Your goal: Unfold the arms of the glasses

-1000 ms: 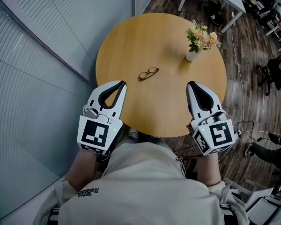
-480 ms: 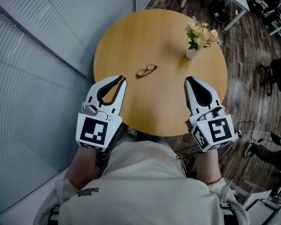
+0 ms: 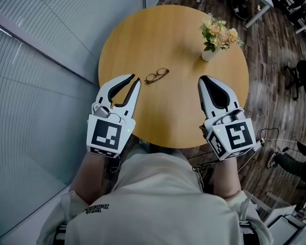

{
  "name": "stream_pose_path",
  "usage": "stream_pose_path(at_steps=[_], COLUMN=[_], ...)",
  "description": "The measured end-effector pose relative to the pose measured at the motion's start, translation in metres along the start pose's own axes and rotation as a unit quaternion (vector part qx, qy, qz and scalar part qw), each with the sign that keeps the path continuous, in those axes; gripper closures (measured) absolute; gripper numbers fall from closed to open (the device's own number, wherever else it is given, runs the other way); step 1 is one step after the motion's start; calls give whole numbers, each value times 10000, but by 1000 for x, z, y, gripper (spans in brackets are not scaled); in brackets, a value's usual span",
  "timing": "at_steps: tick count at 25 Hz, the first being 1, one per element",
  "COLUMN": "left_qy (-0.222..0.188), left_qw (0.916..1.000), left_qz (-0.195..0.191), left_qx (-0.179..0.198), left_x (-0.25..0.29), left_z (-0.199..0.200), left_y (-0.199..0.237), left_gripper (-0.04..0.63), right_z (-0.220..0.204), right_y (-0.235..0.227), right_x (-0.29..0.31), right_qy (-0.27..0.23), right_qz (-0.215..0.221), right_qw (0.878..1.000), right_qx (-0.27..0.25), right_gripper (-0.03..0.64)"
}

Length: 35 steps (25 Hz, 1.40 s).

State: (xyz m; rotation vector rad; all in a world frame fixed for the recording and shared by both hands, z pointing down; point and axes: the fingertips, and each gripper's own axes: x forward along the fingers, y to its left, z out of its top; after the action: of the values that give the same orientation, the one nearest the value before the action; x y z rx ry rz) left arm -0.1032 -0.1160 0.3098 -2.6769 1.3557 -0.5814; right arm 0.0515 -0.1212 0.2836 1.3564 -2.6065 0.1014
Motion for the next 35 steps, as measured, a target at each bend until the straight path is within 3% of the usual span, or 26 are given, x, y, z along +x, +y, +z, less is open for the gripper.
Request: stream_pose_path(at_steps=[4, 6, 11, 19, 24, 35], left_qy=[137, 142, 249, 916, 1288, 1811], left_qw=[9999, 9998, 9996, 9956, 9915, 9802], left_qz=[-35, 25, 157, -169, -163, -795], left_qx=[96, 99, 31, 19, 50, -62], left_x=[20, 30, 54, 103, 134, 194], left_z=[-6, -10, -28, -82, -126, -204], left_y=[2, 7, 19, 16, 8, -17], left_gripper=[563, 508, 481, 451, 451, 448], right_z=[-11, -19, -44, -87, -129, -191], right_y=[-6, -7, -12, -20, -32, -46], right_x=[18, 28, 54, 93, 111, 144], right_qy=[95, 163, 414, 847, 1147, 1538], right_qz=[83, 127, 206, 324, 329, 403], right_qw=[9999, 9998, 9989, 9956, 9922, 9857], right_qx=[-68, -62, 81, 218, 361, 557], right_gripper=[583, 583, 583, 583, 583, 583])
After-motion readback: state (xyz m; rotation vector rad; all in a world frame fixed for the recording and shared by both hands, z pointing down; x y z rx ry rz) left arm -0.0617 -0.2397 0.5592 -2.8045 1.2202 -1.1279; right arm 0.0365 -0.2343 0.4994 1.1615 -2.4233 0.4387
